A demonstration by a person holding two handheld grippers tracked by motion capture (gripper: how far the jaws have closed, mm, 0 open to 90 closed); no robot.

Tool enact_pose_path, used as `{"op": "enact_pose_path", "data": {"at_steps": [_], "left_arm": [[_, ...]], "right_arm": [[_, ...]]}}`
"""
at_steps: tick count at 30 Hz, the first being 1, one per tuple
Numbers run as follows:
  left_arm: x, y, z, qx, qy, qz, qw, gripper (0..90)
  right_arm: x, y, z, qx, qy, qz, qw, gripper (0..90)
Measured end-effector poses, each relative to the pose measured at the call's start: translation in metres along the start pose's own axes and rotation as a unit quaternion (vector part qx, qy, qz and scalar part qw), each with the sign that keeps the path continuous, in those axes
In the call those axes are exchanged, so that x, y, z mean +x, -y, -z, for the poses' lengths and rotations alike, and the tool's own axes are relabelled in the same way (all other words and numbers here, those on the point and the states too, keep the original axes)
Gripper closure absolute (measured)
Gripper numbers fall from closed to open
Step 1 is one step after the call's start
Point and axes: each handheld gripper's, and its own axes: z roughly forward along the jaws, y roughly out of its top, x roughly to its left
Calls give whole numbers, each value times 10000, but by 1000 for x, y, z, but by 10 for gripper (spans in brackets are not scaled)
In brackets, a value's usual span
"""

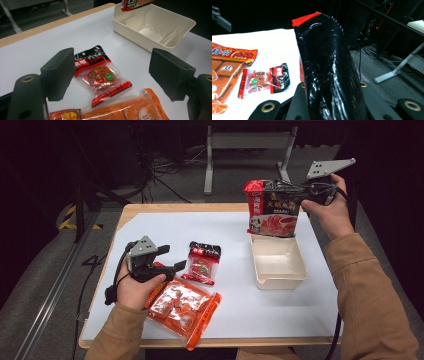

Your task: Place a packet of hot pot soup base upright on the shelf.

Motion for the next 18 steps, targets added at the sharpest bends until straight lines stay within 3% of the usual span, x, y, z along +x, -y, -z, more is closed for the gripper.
{"op": "enact_pose_path", "data": {"at_steps": [8,18], "left_arm": [[1,5,4,40,-63,94,9999,222],[2,7,5,53,-111,51,9999,221]], "right_arm": [[-17,13,-6,-32,21,-157,9999,788],[-23,25,-16,43,74,-288,9995,786]]}}
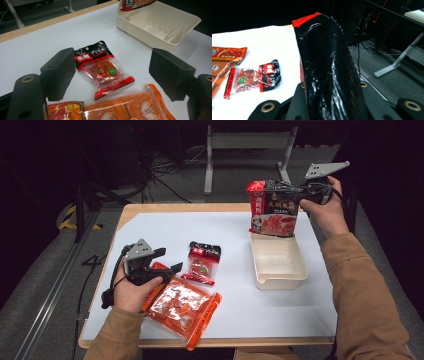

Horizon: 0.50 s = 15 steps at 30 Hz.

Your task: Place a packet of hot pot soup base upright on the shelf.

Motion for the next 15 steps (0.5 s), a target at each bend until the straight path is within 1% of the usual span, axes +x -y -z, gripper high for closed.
{"op": "enact_pose_path", "data": {"at_steps": [3,7,9,12,15], "left_arm": [[-1,0,-1,11,27,39,10000,221],[-1,0,-1,-2,22,26,10000,221],[0,0,0,18,16,7,10000,221],[0,1,-1,9,31,64,10000,221],[0,1,-2,12,30,60,10000,221]], "right_arm": [[-3,7,-4,-5,59,-87,9999,783],[-5,12,-8,9,91,-145,9999,781],[-4,15,-10,38,110,-142,9998,781],[-4,17,-14,69,120,-137,9998,779],[-5,20,-16,74,162,-177,9997,777]]}}
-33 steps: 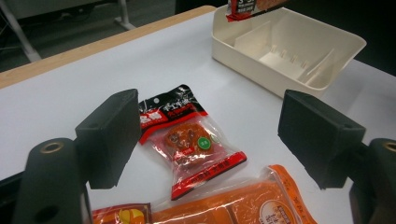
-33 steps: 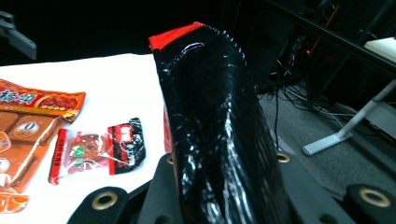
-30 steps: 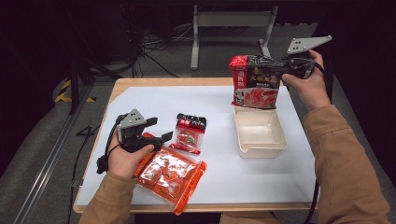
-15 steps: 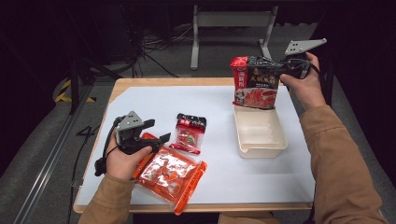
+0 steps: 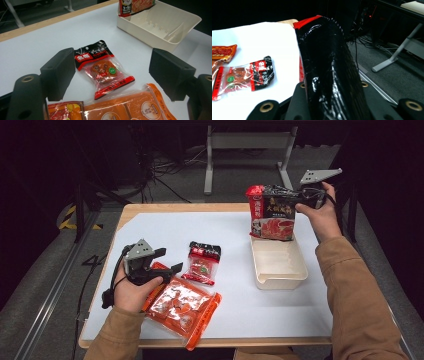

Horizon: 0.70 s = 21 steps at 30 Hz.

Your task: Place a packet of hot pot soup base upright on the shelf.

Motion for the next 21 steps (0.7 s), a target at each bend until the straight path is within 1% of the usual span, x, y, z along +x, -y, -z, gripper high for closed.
{"op": "enact_pose_path", "data": {"at_steps": [7,9,10,12,15,17,19,21], "left_arm": [[1,0,-1,-1,-22,-65,10000,220],[1,-1,-1,4,-20,-77,10000,220],[0,-1,-1,8,5,-23,10000,220],[0,-1,-1,17,9,-55,10000,220],[0,-2,-1,2,15,-69,10000,220],[0,-1,-2,3,28,-34,10000,220],[1,-2,-3,7,41,-67,10000,220],[1,-2,-4,1,48,-43,10000,220]], "right_arm": [[2,4,-3,30,-39,18,10000,772],[3,5,-4,-5,-57,-2,10000,769],[4,5,-5,-18,-58,-15,10000,767],[5,7,-7,-16,-85,-32,10000,762],[6,10,-11,75,-125,-42,9999,752],[6,12,-12,82,-127,-54,9999,751],[7,15,-12,30,-121,-119,9999,748],[8,16,-11,24,-105,-113,9999,746]]}}
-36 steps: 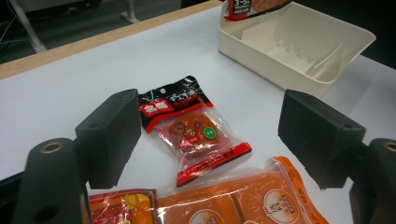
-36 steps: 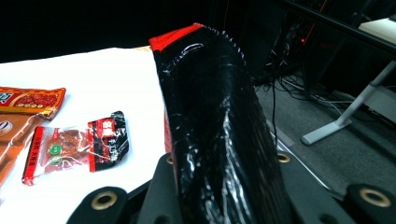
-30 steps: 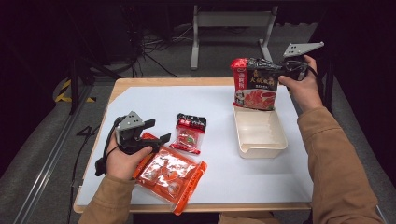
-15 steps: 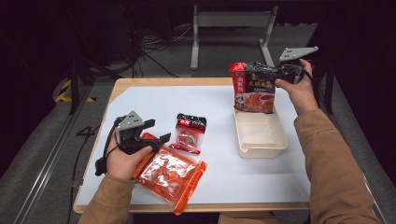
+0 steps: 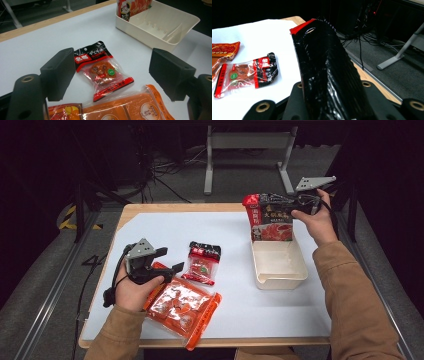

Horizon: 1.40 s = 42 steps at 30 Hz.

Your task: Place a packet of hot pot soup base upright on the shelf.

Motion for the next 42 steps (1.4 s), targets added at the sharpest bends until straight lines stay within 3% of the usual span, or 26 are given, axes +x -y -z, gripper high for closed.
{"op": "enact_pose_path", "data": {"at_steps": [9,11,13,14,17,25,32,37,42], "left_arm": [[-1,-3,-4,13,83,-42,10000,220],[-1,-3,-5,28,107,-37,9999,220],[-1,-4,-6,30,124,-53,9999,220],[-1,-4,-6,14,118,-37,9999,220],[-1,-5,-7,44,141,-67,9999,220],[-1,-4,-7,30,126,-30,9999,217],[-1,-3,-5,47,114,-17,9999,213],[1,-2,-5,60,85,18,9999,203],[2,0,-4,62,78,66,9999,179]], "right_arm": [[3,6,4,34,79,-88,9999,733],[3,8,4,210,113,-88,9997,729],[4,15,1,574,220,-33,9981,732],[4,18,0,603,247,-41,9979,738],[0,27,5,469,261,-251,9982,740],[0,37,10,635,429,-308,9966,755],[-1,40,10,590,453,-425,9963,739],[0,38,13,471,487,-471,9966,655],[4,36,18,273,536,-508,9969,453]]}}
